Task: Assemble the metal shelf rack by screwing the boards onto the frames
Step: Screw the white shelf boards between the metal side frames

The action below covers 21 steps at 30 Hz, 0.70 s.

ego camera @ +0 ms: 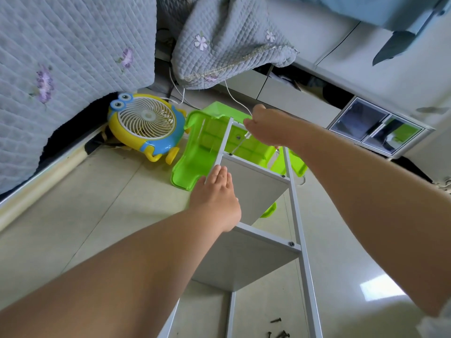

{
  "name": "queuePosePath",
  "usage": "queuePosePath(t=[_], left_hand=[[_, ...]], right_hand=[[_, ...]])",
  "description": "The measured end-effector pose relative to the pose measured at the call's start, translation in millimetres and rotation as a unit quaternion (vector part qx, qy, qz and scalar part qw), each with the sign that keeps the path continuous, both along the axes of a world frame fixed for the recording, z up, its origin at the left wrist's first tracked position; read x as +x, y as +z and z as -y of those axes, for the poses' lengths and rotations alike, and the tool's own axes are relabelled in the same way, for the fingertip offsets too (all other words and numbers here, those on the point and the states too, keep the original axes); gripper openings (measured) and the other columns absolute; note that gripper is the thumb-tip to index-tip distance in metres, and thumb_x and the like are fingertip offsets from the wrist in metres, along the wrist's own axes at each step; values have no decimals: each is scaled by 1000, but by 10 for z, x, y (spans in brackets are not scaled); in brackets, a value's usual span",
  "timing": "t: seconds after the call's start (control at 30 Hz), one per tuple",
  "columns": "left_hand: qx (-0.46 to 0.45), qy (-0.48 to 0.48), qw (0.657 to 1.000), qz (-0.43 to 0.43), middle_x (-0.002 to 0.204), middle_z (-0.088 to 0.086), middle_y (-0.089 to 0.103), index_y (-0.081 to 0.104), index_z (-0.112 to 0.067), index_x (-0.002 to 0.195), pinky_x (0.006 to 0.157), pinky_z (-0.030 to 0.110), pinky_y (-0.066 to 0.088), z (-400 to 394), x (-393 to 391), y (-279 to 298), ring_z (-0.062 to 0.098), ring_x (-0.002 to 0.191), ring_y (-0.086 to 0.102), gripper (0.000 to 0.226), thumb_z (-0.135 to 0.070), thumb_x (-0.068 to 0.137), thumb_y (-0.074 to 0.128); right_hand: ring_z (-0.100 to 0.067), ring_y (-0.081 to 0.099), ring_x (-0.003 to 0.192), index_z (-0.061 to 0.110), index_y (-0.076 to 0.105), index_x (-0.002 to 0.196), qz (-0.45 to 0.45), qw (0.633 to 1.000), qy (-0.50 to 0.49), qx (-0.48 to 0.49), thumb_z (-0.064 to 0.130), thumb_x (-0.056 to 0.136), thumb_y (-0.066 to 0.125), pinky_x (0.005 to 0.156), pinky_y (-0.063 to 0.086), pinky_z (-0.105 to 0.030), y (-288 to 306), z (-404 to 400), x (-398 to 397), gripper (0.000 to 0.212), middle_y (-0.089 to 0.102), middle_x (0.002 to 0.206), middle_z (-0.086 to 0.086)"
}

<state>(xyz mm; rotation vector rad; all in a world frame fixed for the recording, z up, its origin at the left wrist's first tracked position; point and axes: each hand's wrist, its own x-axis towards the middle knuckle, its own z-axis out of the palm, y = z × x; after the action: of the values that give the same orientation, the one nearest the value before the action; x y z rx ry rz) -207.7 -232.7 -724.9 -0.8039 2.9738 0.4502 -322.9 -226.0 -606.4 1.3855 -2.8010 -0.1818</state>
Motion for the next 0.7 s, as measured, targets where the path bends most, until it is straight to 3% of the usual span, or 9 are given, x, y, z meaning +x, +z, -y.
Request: queuePosePath(t=[0.07,0.1,0.2,0.3,0.33,0.43,0.53,0.63,0.7], left_hand=[[1,0,1000,-2,156,8,-13,-5,-2,147,118,36,3,3,8,-9,18,144,-15,60,-28,101,23],[4,0,1000,-3,156,7,-13,-5,-2,147,118,36,3,5,12,-12,18,144,-15,60,-28,101,23],[8,-1,1000,-5,156,7,-14,-5,-3,147,118,35,3,2,22,-23,18,144,-15,60,-28,101,23],[6,1,1000,-11,156,7,-13,-5,-3,147,118,33,3,-3,17,-15,18,144,-14,59,-28,101,23],[7,2,1000,-8,156,7,-13,-5,-4,147,117,33,3,0,11,-21,18,144,-14,59,-28,101,23],[3,-8,1000,-6,156,7,-11,-3,-3,147,118,35,3,20,-13,-47,18,144,-13,59,-28,101,23],[-15,-5,1000,-4,157,7,-6,1,-4,148,118,38,5,17,2,-56,18,145,-8,58,-30,101,23],[-73,16,996,-42,155,8,15,18,-3,145,115,42,12,-25,43,-10,18,144,7,54,-32,100,24],[-147,-19,983,-108,137,14,46,45,2,129,106,48,30,-85,83,-21,23,134,37,49,-31,96,29]], right_hand=[[-29,56,81,4,46,82,39,999,4,9,15,97,34,65,37,-28,42,10,30,22,51,93,-16],[-32,58,90,2,50,82,45,999,-2,1,12,96,36,68,39,-31,54,7,40,23,55,96,-20],[-34,54,108,-6,56,109,13,1000,-15,6,15,100,31,85,42,-32,78,-51,31,34,57,116,-22],[-32,58,91,-2,58,80,-16,998,-28,57,12,101,28,88,42,-29,70,-135,57,38,58,91,-22],[-32,58,95,-2,58,80,-16,998,-31,57,11,101,27,88,42,-29,48,-147,47,39,57,92,-21],[-32,53,112,-6,57,112,-7,999,-40,22,14,101,27,88,42,-31,-65,-212,-20,38,57,119,-19],[-33,52,113,-4,55,115,2,999,-52,-14,17,102,25,85,42,-33,-168,-357,-99,39,55,122,-20],[-34,55,102,-3,57,83,1,996,-66,-66,22,101,29,77,41,-34,-196,-615,-170,42,55,102,-28],[-31,56,88,5,48,68,24,989,-76,-128,25,98,37,67,35,-29,-209,-858,-169,37,51,83,-18]])
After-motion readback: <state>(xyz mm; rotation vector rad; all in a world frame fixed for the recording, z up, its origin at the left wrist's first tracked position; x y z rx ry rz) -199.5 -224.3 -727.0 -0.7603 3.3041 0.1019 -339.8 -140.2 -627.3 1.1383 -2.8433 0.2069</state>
